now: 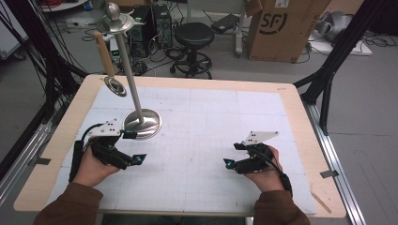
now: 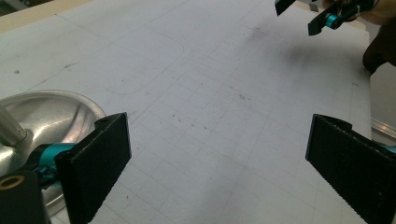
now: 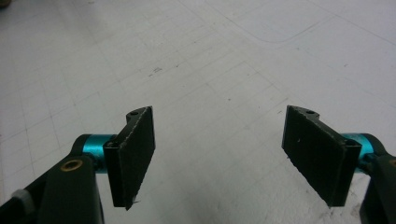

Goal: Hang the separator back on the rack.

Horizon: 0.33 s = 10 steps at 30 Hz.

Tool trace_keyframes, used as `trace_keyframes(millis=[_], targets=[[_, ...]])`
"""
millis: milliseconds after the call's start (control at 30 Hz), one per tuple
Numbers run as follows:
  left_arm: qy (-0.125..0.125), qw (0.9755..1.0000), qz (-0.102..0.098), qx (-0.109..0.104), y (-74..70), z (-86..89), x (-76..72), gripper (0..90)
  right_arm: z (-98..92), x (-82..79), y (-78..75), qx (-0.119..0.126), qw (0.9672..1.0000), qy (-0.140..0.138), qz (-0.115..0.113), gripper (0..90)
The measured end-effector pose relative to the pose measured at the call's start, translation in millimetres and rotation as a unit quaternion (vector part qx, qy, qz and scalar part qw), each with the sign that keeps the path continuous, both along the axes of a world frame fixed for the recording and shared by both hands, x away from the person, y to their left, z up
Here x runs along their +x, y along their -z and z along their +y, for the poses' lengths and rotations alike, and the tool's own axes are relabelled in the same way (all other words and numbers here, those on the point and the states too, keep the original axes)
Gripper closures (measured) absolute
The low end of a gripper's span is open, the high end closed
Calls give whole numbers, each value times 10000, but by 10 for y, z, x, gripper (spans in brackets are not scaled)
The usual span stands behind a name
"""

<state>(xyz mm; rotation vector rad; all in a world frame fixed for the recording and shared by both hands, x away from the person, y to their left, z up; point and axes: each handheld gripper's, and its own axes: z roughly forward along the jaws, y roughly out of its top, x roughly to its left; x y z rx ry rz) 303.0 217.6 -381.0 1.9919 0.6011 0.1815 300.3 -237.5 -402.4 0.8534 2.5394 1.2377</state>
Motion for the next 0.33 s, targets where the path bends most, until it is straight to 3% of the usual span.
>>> trace_keyframes(millis=[333], targets=[[-32, 10000, 42, -8, 16, 11, 7, 73, -6, 2, -1, 21, 10000, -1, -11, 248]])
